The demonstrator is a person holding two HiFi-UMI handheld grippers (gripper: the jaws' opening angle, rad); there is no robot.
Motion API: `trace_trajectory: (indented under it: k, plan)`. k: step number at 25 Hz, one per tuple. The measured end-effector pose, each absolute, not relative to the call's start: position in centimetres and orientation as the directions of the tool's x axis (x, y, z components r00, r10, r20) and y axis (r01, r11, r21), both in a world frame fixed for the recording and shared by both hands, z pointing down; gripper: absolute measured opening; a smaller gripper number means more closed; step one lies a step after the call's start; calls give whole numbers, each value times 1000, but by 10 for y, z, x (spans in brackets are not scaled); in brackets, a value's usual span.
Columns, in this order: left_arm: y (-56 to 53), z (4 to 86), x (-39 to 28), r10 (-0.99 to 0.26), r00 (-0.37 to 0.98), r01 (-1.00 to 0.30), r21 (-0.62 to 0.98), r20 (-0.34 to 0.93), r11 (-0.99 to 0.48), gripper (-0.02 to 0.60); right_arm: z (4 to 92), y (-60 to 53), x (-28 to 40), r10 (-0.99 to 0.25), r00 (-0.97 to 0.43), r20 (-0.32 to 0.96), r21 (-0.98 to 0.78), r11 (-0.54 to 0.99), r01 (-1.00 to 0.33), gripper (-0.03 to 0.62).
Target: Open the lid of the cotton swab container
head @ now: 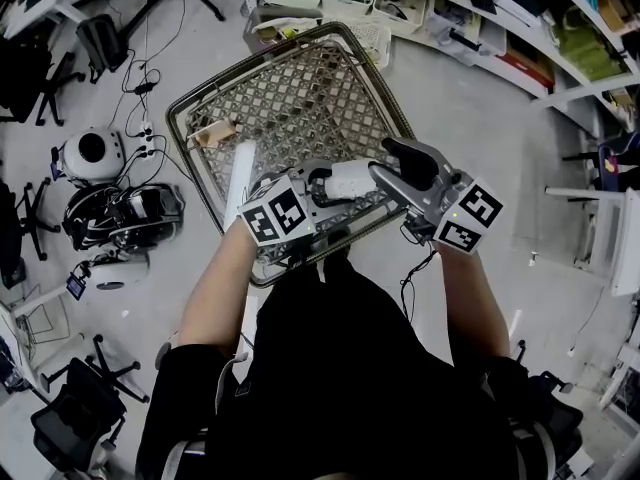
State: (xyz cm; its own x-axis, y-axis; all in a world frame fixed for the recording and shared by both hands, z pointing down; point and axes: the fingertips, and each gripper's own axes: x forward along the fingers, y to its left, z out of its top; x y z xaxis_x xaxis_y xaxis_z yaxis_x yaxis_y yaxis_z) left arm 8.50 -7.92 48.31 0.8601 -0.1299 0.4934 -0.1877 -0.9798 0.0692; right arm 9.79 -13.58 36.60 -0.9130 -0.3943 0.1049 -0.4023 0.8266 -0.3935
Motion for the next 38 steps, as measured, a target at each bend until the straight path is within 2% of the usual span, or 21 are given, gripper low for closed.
trace_trajectory:
  k: [5, 11, 18, 26, 38]
  plan:
    - [-93, 488, 83, -173, 846, -232, 56, 504, -971, 206, 373, -146, 112, -500, -854, 142, -264, 812, -520, 186]
    - [-117, 509, 75, -286, 813, -367, 65, 508, -928, 206, 392, -157, 125, -573, -807, 145, -310, 748, -587, 161]
    - [-145, 545, 57, -410, 753, -529, 102, 514, -843, 206, 439, -158, 126, -587, -782, 209, -361, 697, -620, 132]
    - [-159, 607, 47, -463, 679, -615, 96, 570, -783, 206, 487, -152, 121, -573, -782, 246, -413, 668, -620, 115]
    - [-173, 669, 51, -506, 608, -677, 66, 611, -733, 206, 537, -139, 117, -563, -777, 283, -452, 636, -625, 107]
